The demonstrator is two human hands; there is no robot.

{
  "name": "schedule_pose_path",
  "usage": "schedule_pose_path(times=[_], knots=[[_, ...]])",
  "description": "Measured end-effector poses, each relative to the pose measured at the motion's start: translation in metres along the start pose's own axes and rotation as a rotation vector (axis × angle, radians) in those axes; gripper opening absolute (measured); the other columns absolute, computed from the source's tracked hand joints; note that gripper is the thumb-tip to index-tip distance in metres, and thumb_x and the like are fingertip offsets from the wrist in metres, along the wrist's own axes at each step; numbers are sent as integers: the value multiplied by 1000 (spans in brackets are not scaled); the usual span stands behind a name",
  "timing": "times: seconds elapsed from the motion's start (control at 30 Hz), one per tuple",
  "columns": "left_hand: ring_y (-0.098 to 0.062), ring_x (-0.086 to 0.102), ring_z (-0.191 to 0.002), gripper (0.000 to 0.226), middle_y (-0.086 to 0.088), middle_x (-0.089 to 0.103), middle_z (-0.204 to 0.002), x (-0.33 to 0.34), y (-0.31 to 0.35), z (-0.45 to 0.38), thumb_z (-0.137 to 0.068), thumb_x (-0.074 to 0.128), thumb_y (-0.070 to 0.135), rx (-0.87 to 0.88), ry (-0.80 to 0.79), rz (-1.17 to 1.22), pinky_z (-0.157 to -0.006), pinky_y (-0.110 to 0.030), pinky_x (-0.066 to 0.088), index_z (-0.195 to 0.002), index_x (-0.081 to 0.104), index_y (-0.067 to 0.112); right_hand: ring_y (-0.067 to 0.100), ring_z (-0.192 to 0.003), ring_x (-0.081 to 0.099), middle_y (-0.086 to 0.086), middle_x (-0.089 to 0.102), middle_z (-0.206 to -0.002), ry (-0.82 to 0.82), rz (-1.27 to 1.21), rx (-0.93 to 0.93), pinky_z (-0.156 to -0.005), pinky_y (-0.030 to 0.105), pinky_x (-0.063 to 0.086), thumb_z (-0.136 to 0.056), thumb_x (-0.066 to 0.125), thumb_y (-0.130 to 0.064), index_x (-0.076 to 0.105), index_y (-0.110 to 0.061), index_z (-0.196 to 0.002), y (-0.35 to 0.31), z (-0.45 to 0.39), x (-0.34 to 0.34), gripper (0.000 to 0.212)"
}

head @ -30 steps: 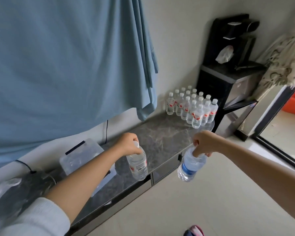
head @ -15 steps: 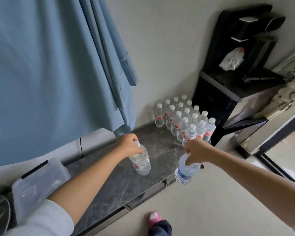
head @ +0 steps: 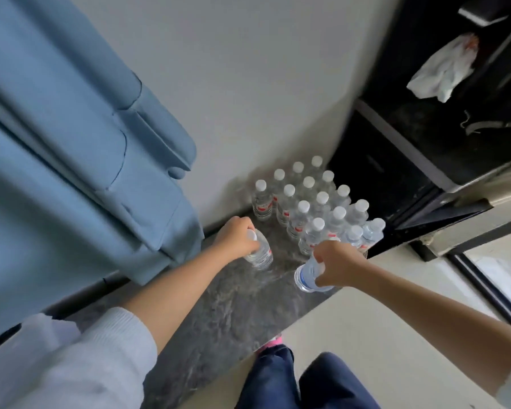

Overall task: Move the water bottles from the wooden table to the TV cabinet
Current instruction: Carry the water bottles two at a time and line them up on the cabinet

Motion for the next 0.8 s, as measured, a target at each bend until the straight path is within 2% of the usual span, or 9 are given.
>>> schedule_pose_path(times=[0.1, 0.17, 0.3, 0.4, 0.53, 0.8], knots=[[-27, 58, -107, 29, -12, 60, -119, 7, 0, -37, -80, 63, 13, -102, 7, 79, -81, -30, 45, -106, 60, 2, 21, -89, 52, 5, 56, -106, -47, 25, -50, -59, 22, 37, -77, 64, -24, 55, -13, -102, 2, -31, -2, 29], [-28, 58, -108, 30, -14, 59, -120, 14, 1, -61, -80, 64, 12, -168, 6, 117, -84, -32, 46, -107, 59, 2, 25, -105, 58, 6, 56, -120, -89, 51, -89, -70, 26, 41, -79, 64, -25, 53, -9, -115, 3, -52, -3, 41], [-27, 58, -108, 31, -13, 59, -120, 26, 4, -102, -79, 67, 14, -271, 40, 176, -84, -32, 46, -107, 60, 3, 26, -113, 57, 7, 52, -125, -149, 127, -191, -85, 34, 50, -82, 63, -26, 50, -8, -121, 3, -91, -2, 45], [-28, 58, -108, 30, -13, 60, -119, 35, 5, -127, -78, 67, 13, -319, 56, 182, -85, -34, 46, -106, 61, 2, 28, -112, 58, 8, 52, -125, -205, 164, -286, -85, 35, 50, -82, 63, -23, 49, -7, -123, 0, -111, 8, 46], [-29, 56, -111, 33, -14, 56, -124, 50, 5, -154, -80, 66, 10, -287, -5, 105, -89, -34, 45, -112, 61, 3, 29, -113, 57, 10, 51, -127, -249, 177, -388, -88, 35, 49, -82, 63, -22, 46, -6, -126, -3, -139, 19, 50], [-26, 52, -119, 37, -9, 53, -131, 69, 3, -193, -82, 67, 5, -196, -121, 9, -95, -33, 43, -118, 61, 5, 28, -116, 55, 10, 49, -128, -311, 109, -402, -91, 36, 48, -82, 65, -22, 46, -6, -128, 2, -178, 30, 53]])
Point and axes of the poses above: each hand's wrist, its own z-axis away from the middle knuckle, its own x-axis out of the palm, y = z × x, the point moved 8 cm from there along -z, towards the middle knuckle
